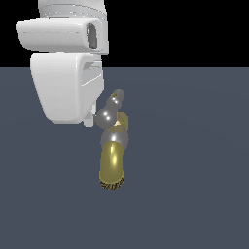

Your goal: Turn on the faucet by rotating a designated handle.

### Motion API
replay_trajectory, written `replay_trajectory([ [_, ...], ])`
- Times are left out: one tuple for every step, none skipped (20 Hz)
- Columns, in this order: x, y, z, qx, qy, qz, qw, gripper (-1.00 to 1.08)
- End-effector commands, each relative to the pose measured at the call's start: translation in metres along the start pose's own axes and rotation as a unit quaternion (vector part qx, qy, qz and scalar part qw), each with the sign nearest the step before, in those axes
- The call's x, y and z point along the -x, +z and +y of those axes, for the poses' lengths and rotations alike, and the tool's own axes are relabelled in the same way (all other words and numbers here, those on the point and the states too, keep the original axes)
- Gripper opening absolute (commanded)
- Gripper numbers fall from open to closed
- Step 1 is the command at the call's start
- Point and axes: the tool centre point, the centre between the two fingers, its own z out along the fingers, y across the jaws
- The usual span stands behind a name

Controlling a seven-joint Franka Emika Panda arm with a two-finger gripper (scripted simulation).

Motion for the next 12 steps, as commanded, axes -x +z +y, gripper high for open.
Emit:
replay_trajectory([
  [-0.024, 0.000, 0.000, 0.000, 0.016, -0.001, 0.9999, -1.00],
  [-0.029, 0.000, 0.001, 0.000, 0.016, -0.001, 0.9999, -1.00],
  [-0.033, 0.000, 0.002, 0.001, 0.017, -0.001, 0.9999, -1.00],
  [-0.038, 0.000, 0.002, 0.001, 0.017, -0.001, 0.9999, -1.00],
  [-0.043, 0.000, 0.003, 0.001, 0.017, -0.001, 0.9999, -1.00],
  [-0.048, 0.000, 0.004, 0.001, 0.018, -0.001, 0.9998, -1.00],
  [-0.053, 0.000, 0.004, 0.001, 0.018, -0.001, 0.9998, -1.00],
  [-0.058, 0.000, 0.005, 0.001, 0.018, -0.001, 0.9998, -1.00],
  [-0.063, 0.000, 0.006, 0.001, 0.019, -0.001, 0.9998, -1.00],
  [-0.067, 0.000, 0.006, 0.001, 0.019, -0.001, 0.9998, -1.00],
  [-0.072, 0.000, 0.007, 0.001, 0.020, -0.001, 0.9998, -1.00],
  [-0.072, 0.000, 0.007, 0.001, 0.020, -0.001, 0.9998, -1.00],
])
